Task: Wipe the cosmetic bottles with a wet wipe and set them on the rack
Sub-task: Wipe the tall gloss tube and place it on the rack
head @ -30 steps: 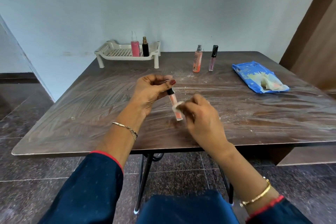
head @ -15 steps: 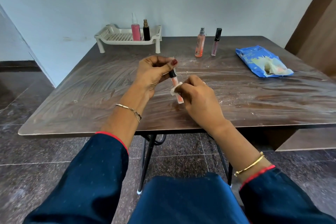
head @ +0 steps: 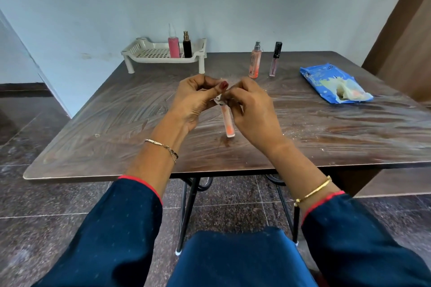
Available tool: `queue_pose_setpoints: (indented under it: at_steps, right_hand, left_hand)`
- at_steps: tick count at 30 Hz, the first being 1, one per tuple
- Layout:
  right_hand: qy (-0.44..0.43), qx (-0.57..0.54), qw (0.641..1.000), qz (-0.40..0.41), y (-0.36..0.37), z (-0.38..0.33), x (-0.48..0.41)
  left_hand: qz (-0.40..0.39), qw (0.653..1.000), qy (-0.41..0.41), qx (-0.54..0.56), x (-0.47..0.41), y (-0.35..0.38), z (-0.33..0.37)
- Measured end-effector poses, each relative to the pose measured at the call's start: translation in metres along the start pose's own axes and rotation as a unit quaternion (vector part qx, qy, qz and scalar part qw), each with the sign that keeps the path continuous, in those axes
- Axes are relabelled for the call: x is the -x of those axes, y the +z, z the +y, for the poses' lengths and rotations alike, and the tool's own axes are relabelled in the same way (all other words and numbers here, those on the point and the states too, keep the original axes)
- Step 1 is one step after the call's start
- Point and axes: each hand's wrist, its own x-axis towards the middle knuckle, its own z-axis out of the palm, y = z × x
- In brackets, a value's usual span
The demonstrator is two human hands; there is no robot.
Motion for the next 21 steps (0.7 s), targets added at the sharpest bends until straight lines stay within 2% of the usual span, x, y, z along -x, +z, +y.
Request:
queue_pose_setpoints:
  at_steps: [4, 9, 12, 16, 18, 21]
  right_hand:
    - [0.019, -0.018, 1.0, 0.005, 0.004, 0.003, 0.029]
    - [0.083, 0.006, 0.992, -0.093, 0.003, 0.006, 0.043]
    - [0.139, -0.077, 0.986, -0.052, 0.0, 0.005, 0.027]
    - [0.262, -0.273, 0.925, 0.027, -0.001, -0.001, 0.007]
    - [0.273, -0.349, 0.896, 0.027, -0.001, -0.006, 0.006]
    - [0.285, -0.405, 0.869, -0.008, 0.005, -0.008, 0.019]
  left_hand:
    - [-0.008, 1.0, 0.013, 0.006, 0.001, 0.001, -0.003]
    - [-0.021, 1.0, 0.017, 0.01, 0.001, 0.0, -0.005]
    - [-0.033, 0.998, 0.044, -0.039, 0.002, -0.001, -0.007]
    - [-0.038, 0.997, 0.057, -0.046, 0.006, -0.005, -0.005]
    - [-0.044, 0.996, 0.067, -0.033, 0.009, -0.009, -0.005]
    - [-0.066, 0.995, 0.081, -0.004, 0.017, -0.013, -0.006]
